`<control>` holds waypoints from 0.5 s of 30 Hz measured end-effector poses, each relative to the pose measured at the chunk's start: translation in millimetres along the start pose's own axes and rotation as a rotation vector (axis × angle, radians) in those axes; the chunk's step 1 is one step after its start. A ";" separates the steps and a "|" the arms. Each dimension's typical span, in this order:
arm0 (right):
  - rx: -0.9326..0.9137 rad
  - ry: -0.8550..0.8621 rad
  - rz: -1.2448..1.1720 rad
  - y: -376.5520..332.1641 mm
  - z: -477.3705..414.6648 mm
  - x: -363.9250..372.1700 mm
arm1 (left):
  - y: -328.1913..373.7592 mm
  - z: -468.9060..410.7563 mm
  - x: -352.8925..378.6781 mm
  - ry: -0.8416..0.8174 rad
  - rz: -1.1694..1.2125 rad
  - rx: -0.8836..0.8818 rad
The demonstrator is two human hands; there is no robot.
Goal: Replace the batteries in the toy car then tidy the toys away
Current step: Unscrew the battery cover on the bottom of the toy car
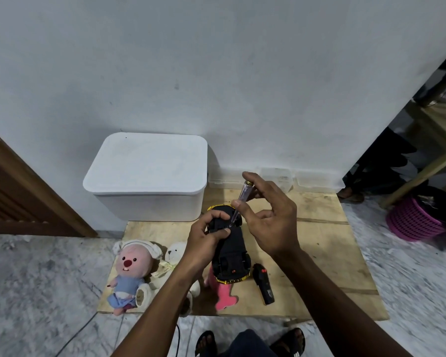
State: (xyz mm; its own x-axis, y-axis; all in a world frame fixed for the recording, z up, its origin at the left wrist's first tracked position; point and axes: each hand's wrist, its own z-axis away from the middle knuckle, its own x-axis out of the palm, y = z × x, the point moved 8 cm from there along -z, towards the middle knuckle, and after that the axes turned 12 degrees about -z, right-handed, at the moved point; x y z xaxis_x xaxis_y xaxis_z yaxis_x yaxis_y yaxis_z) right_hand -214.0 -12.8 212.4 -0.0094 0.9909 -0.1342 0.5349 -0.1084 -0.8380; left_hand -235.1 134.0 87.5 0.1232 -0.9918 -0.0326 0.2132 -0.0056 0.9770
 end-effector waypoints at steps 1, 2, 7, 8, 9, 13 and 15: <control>-0.014 -0.004 0.001 0.1 0.0 -0.3 | -0.1 -0.8 0.9 -0.001 0.002 0.000; -0.015 -0.010 -0.002 1.6 -0.1 -0.7 | -0.5 -1.7 1.8 -0.001 0.001 -0.001; 0.083 -0.046 -0.049 22.9 -0.1 -0.9 | -5.1 -6.0 6.2 0.005 0.006 -0.029; 0.116 -0.033 -0.072 27.7 -1.0 -2.9 | -6.7 -7.4 7.5 0.005 0.012 -0.043; 0.156 -0.006 -0.107 33.5 -2.5 -6.6 | -7.9 -8.9 8.6 0.003 0.016 -0.054; 0.333 0.192 -0.246 73.8 -11.8 -42.2 | -14.8 -18.0 13.3 0.008 0.031 -0.100; 0.461 0.259 -0.246 110.1 -14.6 -62.8 | -18.6 -23.6 16.3 0.018 0.030 -0.113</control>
State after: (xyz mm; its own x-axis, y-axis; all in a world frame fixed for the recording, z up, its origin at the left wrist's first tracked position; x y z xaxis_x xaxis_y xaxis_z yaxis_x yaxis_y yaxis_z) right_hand -142.2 -85.8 136.3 0.1514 0.9722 0.1784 0.1196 0.1611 -0.9797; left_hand -214.2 121.0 63.8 0.1485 -0.9889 -0.0083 0.3172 0.0396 0.9475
